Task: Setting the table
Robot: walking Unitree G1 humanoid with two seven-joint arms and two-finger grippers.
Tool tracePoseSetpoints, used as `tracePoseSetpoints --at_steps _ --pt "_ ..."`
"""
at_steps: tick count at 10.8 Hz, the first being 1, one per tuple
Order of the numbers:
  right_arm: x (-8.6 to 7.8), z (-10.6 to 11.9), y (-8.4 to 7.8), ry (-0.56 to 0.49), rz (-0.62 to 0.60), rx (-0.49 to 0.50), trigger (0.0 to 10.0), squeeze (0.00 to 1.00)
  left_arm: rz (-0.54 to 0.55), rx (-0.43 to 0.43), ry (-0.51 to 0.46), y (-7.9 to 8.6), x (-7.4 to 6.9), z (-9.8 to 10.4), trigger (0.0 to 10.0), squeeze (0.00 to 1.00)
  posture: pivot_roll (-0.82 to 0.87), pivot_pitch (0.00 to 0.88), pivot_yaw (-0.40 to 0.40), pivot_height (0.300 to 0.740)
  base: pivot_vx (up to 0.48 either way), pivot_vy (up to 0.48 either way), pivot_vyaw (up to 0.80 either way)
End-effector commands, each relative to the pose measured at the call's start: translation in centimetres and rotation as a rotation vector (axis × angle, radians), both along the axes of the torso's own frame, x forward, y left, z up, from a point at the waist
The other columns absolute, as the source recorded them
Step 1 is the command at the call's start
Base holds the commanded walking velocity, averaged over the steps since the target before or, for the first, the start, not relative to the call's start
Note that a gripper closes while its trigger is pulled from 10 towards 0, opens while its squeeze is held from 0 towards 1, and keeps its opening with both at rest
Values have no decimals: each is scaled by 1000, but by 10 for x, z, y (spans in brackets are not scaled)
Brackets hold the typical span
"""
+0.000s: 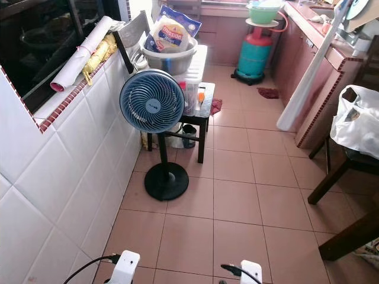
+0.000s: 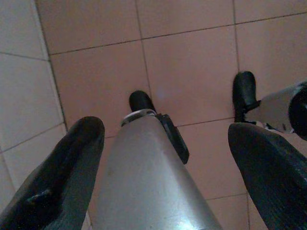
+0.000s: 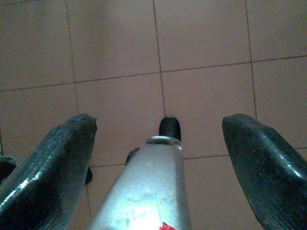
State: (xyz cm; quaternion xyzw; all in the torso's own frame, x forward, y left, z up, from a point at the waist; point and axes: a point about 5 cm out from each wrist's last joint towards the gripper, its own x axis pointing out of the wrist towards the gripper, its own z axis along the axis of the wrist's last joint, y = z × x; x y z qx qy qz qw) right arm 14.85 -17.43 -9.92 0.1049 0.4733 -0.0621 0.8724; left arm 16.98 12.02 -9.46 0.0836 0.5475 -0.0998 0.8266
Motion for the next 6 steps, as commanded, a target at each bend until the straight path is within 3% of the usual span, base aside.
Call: tracePoseSetpoints --at_steps 1,3,6 --pt "4 1 4 -14 -1 25 10000 0 5 10 -5 0 1 0 10000 0 91 3 -28 740 0 0 0" --pt "8 2 17 -34 48 75 10000 0 37 49 -77 3 6 2 10000 0 113 0 -28 740 0 0 0" --pt "26 10 27 -93 131 66 10000 0 74 -4 -168 2 13 7 10000 0 160 0 -50 740 0 0 0"
